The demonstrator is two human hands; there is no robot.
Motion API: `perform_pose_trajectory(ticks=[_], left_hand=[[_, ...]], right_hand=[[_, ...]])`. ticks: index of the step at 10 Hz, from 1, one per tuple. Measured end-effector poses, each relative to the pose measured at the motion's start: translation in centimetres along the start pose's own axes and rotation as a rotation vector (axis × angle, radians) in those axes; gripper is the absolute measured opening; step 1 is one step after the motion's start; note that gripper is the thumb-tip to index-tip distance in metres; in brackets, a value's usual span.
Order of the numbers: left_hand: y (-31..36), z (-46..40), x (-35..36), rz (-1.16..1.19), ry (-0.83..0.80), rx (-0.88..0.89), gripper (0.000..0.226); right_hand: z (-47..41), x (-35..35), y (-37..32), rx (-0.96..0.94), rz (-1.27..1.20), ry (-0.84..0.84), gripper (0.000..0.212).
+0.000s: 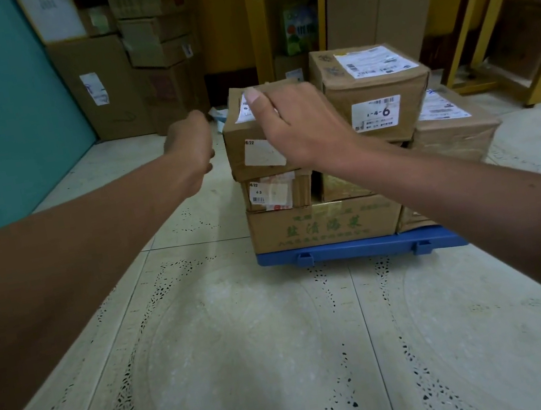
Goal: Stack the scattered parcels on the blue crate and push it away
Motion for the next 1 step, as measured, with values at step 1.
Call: perform_pose_trajectory(ticks=[1], left_hand=[[-1.81,-0.42,0.08,0.124,0.001,-0.077,0.042]], right_hand=[[0.1,-0.91,-0.66,-0.09,-0.121,0.089,0.042]])
Point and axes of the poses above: each hand's wrist, its own z-axis away from the middle knuckle, its own x-axis out of the palm, y = z × x, the point moved 9 cm from there along -z, towards the middle knuckle, and after that the axes turned 9 degrees about -z, right-handed, at the moved point
